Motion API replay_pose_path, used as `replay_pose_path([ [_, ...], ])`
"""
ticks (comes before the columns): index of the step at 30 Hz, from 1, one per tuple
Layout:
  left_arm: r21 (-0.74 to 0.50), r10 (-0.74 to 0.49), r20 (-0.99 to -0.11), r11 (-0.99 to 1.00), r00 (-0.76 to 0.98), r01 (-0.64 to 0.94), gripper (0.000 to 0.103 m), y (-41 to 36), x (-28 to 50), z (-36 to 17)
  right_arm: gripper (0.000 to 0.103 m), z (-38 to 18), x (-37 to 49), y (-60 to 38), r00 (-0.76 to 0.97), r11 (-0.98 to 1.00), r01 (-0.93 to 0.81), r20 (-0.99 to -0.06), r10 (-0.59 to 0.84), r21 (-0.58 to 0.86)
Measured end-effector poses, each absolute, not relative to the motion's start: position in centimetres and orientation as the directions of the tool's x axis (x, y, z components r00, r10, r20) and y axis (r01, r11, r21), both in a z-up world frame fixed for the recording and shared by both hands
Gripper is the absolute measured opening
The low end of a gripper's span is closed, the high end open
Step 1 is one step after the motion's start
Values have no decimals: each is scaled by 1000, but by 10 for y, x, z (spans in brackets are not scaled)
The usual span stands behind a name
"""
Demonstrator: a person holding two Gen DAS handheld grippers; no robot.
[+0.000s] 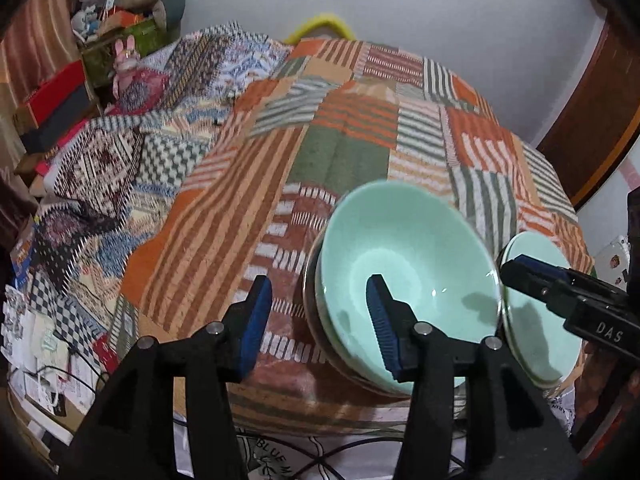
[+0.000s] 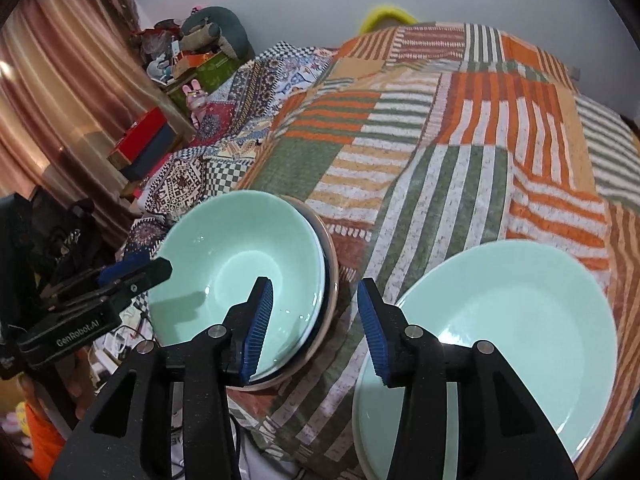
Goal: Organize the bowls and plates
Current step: 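Lower the mint green bowl into the white dotted bowl, then close both grippers on the rims of the nested bowl stack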
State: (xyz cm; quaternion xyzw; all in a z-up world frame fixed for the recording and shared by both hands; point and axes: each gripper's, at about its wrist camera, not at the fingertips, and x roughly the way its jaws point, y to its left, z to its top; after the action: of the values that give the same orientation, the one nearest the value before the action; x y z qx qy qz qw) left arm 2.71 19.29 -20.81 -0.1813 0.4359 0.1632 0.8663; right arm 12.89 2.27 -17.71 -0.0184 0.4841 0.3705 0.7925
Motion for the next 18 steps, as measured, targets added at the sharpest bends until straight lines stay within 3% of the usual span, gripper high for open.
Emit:
replay_pose_path([
  [18, -227, 44, -844, 874, 534, -430, 49, 199, 40, -249, 41, -203, 139, 37, 207, 732, -579, -803, 559, 359],
])
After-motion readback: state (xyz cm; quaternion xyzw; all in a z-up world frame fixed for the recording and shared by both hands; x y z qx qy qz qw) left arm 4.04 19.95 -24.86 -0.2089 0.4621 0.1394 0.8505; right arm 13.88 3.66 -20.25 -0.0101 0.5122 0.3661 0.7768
